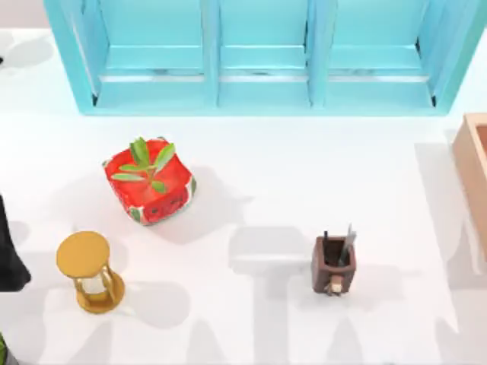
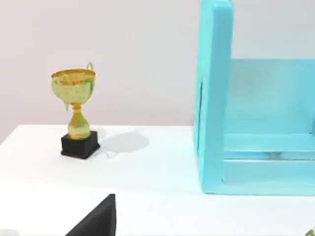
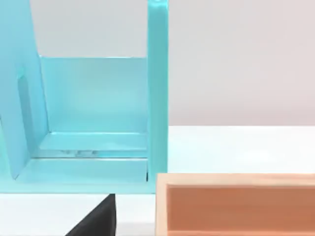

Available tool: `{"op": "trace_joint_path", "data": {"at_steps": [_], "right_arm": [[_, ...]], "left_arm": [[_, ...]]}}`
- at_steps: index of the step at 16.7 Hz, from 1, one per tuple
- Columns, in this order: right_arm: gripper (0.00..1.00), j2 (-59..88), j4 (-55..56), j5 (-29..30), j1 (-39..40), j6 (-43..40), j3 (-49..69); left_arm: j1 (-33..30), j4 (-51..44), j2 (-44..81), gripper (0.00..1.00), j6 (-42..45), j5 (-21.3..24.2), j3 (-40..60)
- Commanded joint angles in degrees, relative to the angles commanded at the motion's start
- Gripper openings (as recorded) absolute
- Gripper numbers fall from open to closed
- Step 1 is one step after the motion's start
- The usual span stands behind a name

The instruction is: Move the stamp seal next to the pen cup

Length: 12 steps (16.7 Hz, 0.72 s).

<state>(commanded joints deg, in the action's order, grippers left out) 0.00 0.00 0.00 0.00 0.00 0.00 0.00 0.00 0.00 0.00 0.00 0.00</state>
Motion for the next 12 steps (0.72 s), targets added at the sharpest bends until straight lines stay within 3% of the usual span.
{"op": "trace_joint_path", "data": {"at_steps": [6, 12], "right_arm": [[1.00, 0.00, 0.00, 0.00, 0.00, 0.00, 0.00], [1.00, 0.00, 0.00, 0.00, 0.00, 0.00, 0.00]], "left_arm": [[1.12, -5.07, 5.88, 1.00, 0.98, -0.24, 5.96], [4.30, -23.73, 32.59, 1.00, 4.02, 0.28, 30.69]]}}
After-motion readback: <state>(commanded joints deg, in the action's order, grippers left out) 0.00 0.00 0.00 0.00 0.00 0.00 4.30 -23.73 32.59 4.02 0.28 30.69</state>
